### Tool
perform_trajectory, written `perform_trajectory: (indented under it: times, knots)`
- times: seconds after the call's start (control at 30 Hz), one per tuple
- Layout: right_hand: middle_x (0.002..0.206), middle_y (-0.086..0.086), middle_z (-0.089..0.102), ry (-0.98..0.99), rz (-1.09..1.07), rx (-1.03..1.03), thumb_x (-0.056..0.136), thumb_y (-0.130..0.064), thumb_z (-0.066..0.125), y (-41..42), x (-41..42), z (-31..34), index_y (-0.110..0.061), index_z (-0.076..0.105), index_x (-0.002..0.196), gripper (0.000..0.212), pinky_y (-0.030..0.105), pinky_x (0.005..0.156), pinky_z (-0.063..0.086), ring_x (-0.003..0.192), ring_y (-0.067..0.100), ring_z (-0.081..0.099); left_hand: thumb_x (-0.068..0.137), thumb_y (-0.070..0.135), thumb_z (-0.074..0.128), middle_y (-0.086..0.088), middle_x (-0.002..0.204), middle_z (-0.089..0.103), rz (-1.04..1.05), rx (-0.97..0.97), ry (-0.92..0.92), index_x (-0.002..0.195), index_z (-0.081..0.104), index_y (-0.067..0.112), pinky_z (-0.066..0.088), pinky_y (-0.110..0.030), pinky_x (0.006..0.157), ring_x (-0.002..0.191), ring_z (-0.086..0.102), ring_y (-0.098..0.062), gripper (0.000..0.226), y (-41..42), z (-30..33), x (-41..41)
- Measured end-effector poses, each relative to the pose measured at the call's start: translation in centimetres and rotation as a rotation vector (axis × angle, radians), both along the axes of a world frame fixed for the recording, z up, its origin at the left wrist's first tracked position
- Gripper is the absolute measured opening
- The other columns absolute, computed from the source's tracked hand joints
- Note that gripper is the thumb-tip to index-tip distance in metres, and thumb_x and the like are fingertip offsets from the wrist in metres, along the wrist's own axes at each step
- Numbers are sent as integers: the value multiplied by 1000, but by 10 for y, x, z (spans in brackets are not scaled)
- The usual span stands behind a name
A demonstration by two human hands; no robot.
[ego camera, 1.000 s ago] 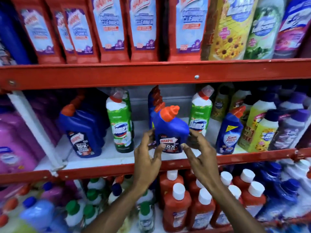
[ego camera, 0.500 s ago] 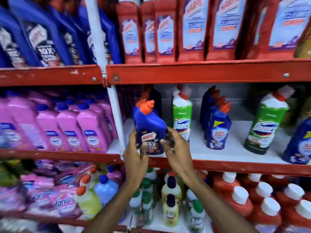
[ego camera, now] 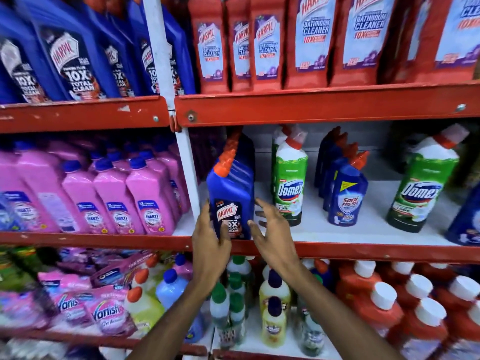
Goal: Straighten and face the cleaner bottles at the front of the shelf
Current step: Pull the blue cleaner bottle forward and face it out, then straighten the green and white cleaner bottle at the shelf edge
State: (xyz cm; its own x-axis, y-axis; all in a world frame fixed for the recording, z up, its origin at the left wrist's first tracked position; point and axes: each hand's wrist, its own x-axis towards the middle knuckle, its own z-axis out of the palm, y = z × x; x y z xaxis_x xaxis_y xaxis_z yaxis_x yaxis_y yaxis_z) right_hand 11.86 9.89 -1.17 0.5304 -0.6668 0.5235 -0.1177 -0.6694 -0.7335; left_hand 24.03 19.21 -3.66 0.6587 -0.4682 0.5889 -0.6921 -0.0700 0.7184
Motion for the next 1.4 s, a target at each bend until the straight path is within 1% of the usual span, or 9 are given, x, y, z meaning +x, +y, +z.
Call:
perform_trajectory:
  times: [0.13, 0.27, 0.4, 0.63, 0.73, 0.97, 1.17, 1.3, 1.4]
  knots:
    - [159, 1, 38, 44, -177, -288, 94, -20, 58, -7, -40, 2, -18, 33, 152, 63, 31, 114, 38, 144, 17, 35, 93, 24, 60, -10, 161, 40, 91, -108, -246, 153, 36, 15, 35, -50, 123, 151, 37, -27, 65, 0, 12, -32]
    - [163, 15, 28, 184, -397, -550, 87, -10, 59, -31, -89, 11, -11, 31, 153, 71, 49, 122, 28, 152, 32, 22, 90, 28, 62, -17, 166, 32, 41, -9, -593, 155, 34, 11, 27, -59, 124, 157, 25, -36, 73, -25, 23, -73]
    - [166, 19, 16, 313, -562, -606, 86, -12, 55, -62, -137, 12, -11, 25, 155, 76, 58, 122, 19, 155, 38, 9, 91, 34, 60, -23, 168, 22, -25, 162, -782, 158, 30, 12, 21, -71, 122, 158, 15, -44, 76, -64, 21, -117]
    - [163, 22, 24, 296, -661, -475, 85, -10, 57, -112, -214, 1, -6, 31, 152, 72, 55, 120, 27, 151, 39, 22, 91, 30, 61, -21, 169, 18, -244, 221, -886, 159, 24, 8, 22, -67, 124, 157, 15, -46, 80, -134, 18, -183]
    - [156, 22, 36, 165, -665, -293, 89, -8, 58, -130, -236, -4, -1, 33, 148, 64, 49, 113, 40, 141, 39, 39, 95, 26, 56, -17, 171, 19, -421, 262, -822, 160, 21, 10, 21, -57, 128, 160, 14, -37, 75, -164, 17, -202]
    - [150, 23, 45, 76, -549, 65, 92, -5, 53, -177, -266, 2, 1, 27, 149, 63, 36, 103, 43, 134, 37, 49, 96, 14, 62, -13, 167, 31, -607, 320, -249, 159, 22, 7, 22, -26, 124, 155, 31, -27, 75, -235, 32, -241]
    - [120, 20, 70, 98, -437, 104, 92, -2, 54, -206, -273, 4, -3, 47, 133, 41, 35, 86, 52, 107, 38, 68, 94, 8, 65, -13, 138, 67, -597, 266, 12, 148, 39, 16, 57, -44, 103, 123, 67, -28, 60, -267, 32, -254]
    - [114, 13, 73, 53, -409, 89, 95, -7, 55, -204, -277, -1, -9, 50, 130, 36, 42, 85, 57, 104, 32, 71, 94, 11, 66, -8, 132, 72, -549, 149, 16, 143, 44, 17, 62, -43, 97, 115, 71, -22, 54, -254, 26, -261]
    - [119, 4, 72, -17, -338, 28, 96, -8, 56, -181, -279, -4, -12, 51, 130, 35, 35, 87, 58, 105, 22, 70, 97, 17, 67, -3, 135, 69, -583, 56, 2, 144, 46, 18, 60, -35, 100, 119, 68, -14, 52, -227, 23, -259]
